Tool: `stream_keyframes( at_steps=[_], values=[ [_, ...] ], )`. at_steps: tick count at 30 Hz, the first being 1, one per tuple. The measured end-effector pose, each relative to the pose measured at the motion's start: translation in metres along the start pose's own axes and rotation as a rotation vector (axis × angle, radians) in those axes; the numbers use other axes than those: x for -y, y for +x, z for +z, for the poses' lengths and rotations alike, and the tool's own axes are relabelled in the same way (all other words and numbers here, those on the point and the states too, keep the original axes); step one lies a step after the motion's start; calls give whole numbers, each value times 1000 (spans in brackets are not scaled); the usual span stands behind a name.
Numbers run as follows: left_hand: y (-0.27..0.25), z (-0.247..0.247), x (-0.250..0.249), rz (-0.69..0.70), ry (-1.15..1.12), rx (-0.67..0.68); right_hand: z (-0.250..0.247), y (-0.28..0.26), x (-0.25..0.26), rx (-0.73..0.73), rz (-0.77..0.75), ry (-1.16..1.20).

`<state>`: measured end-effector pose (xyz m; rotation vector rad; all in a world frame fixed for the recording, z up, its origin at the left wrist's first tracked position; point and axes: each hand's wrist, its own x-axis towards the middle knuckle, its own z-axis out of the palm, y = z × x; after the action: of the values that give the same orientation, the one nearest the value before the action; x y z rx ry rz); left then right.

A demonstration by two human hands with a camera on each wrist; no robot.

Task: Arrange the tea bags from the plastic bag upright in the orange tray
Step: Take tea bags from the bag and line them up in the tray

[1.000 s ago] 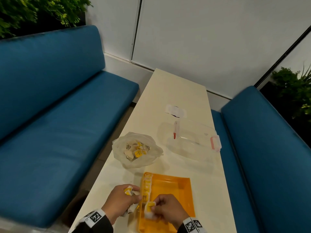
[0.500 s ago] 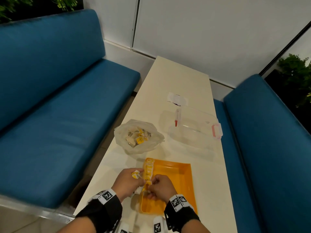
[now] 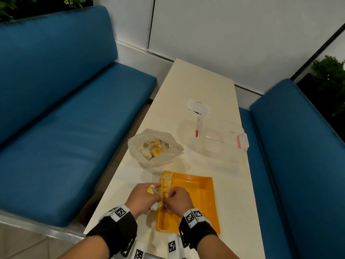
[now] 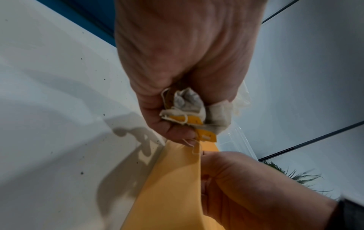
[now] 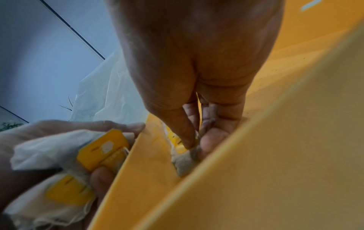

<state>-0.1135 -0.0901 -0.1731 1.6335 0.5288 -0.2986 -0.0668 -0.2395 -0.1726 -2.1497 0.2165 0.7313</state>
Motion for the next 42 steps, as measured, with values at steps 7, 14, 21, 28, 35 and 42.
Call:
stream_keyframes(
  at_steps=[7, 14, 21, 28, 35, 42],
  values=[
    [-4, -14, -7, -33, -81, -35, -1, 1, 9, 37, -15, 1],
    [-18, -20, -28, -143, -441, 21, -28, -26, 25, -33, -262, 109],
    [-21, -14, -41, -199, -707, 148, -37, -54, 42, 171, -343, 249],
    [-22, -9, -39, -176, -895, 206, -29, -46, 38, 78, -346, 309],
    [-17, -4, -40, -89, -980, 69, -14, -41, 42, -38, -238, 247],
    [-15, -5, -41, -34, -885, 31, -14, -46, 57, 21, -237, 326]
  ],
)
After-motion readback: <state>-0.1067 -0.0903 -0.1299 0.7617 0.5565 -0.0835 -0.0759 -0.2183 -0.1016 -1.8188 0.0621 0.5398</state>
